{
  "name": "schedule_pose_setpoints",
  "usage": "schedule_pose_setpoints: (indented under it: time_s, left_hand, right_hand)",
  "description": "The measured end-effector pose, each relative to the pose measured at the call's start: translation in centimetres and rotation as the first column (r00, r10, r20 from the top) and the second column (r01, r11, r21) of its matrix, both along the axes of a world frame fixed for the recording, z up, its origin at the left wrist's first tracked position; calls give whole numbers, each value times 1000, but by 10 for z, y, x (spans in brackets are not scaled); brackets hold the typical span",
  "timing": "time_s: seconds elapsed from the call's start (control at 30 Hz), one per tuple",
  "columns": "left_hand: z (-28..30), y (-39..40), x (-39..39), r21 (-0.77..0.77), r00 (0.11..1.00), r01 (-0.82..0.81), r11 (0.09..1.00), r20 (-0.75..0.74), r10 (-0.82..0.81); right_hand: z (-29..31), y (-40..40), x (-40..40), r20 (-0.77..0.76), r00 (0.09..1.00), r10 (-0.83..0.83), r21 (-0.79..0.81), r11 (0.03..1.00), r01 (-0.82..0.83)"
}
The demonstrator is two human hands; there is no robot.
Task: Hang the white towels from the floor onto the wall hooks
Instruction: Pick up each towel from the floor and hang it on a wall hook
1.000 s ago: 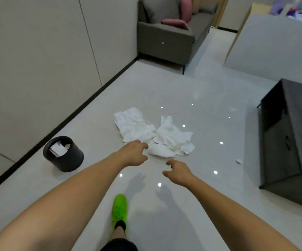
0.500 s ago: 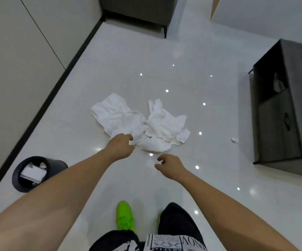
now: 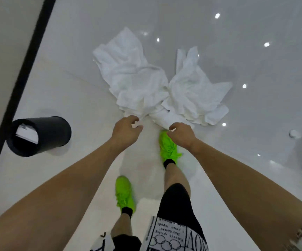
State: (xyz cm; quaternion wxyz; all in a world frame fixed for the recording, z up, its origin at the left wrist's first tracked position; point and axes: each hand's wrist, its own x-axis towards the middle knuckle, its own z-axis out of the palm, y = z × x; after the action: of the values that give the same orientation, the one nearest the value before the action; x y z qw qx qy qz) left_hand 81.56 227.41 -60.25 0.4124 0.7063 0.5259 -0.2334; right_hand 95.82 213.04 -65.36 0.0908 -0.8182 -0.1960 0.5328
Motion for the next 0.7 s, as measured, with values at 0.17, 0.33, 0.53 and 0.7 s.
schedule_pose_setpoints:
  time_s: [0.17,0.33,0.53,0.7]
  left_hand:
    - [-94,21,28,-61,985,-162,985,-66,158]
    - [-210,34,48,-96,974,-198,975,-128,185]
    - [-333,46,75,-168,960,-225,960,-208,189]
    - [-357,62,88,-287,917,-393,874,-191,349]
  right_hand:
    - [-94,21,15,-117,992,-49,-23,999,46]
    - [-187,4,34,-172,972,-162,-66,986,153]
    - [-275,-42,69,-125,930,-346,-154,933,326]
    - [-292,-62,71,-86,870,-485,-231,860,456]
